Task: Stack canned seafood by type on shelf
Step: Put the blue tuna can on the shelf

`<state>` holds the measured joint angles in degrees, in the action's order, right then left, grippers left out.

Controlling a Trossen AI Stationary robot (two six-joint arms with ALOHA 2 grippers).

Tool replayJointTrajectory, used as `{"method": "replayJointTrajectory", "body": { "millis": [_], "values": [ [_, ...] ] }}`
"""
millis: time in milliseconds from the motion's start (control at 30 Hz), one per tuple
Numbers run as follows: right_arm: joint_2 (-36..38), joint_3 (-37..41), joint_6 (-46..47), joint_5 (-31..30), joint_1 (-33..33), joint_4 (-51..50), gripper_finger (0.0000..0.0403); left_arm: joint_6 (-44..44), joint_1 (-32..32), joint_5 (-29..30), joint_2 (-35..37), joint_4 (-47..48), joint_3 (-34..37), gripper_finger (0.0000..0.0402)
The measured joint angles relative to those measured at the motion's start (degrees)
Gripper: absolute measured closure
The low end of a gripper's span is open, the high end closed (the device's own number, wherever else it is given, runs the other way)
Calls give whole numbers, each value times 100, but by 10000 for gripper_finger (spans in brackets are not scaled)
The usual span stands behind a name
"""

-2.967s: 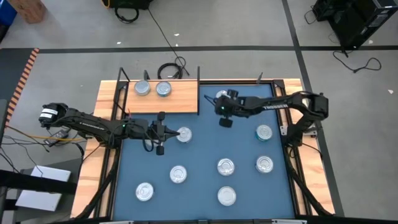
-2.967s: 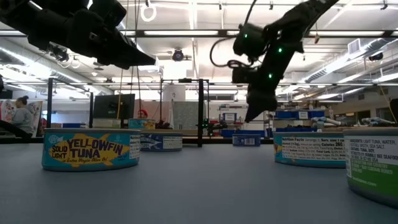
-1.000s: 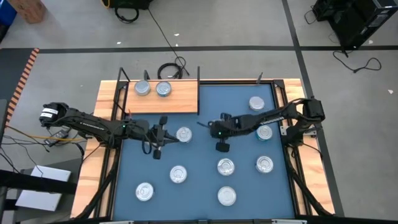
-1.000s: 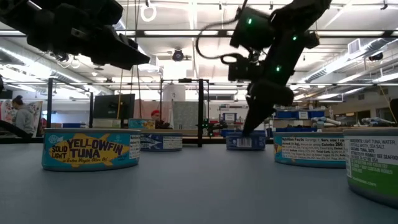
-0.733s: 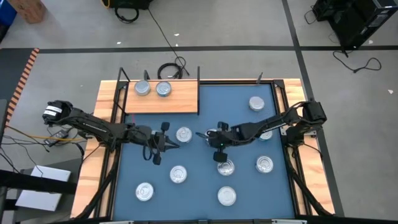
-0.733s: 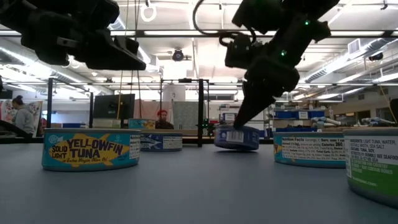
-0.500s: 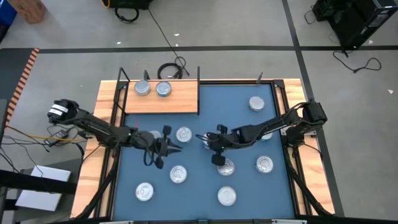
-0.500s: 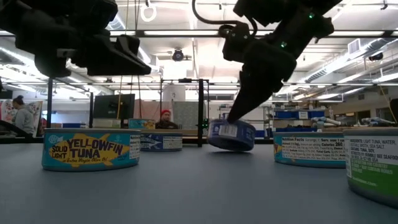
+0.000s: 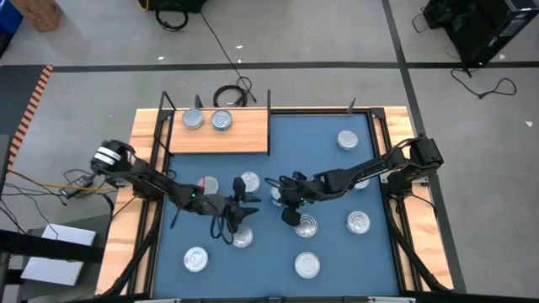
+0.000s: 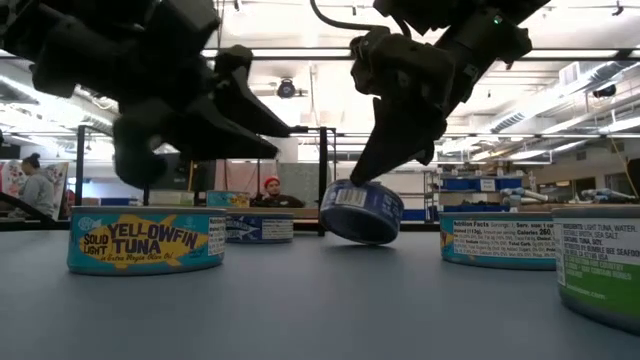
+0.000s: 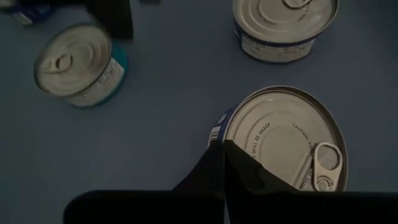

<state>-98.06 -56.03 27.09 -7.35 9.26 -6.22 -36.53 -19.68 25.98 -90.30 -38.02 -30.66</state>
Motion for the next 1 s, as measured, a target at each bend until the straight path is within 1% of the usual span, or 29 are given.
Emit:
{"method": "replayJointTrajectory", "body": {
  "millis": [167, 367, 467, 600, 767, 1000],
  "values": [
    [0, -2, 49, 96, -2, 65, 400, -537, 2, 296, -614, -255, -328, 198],
    [0, -2, 282, 222, -4, 168, 400, -782, 0, 689, -1133, -350, -773, 173],
    [0, -2, 286, 281, -4, 272, 400, -824, 2, 761, -1292, -319, -975, 163],
    [0, -2, 288, 397, -4, 385, 400, -852, 7, 891, -1353, -49, -1158, 154],
    [0, -2, 287, 400, -7, 393, 400, -844, 2, 1050, -1353, 269, -1277, 153],
    [0, -2, 284, 398, -9, 433, 400, -832, 2, 1066, -1353, 313, -1289, 153]
  ]
}}
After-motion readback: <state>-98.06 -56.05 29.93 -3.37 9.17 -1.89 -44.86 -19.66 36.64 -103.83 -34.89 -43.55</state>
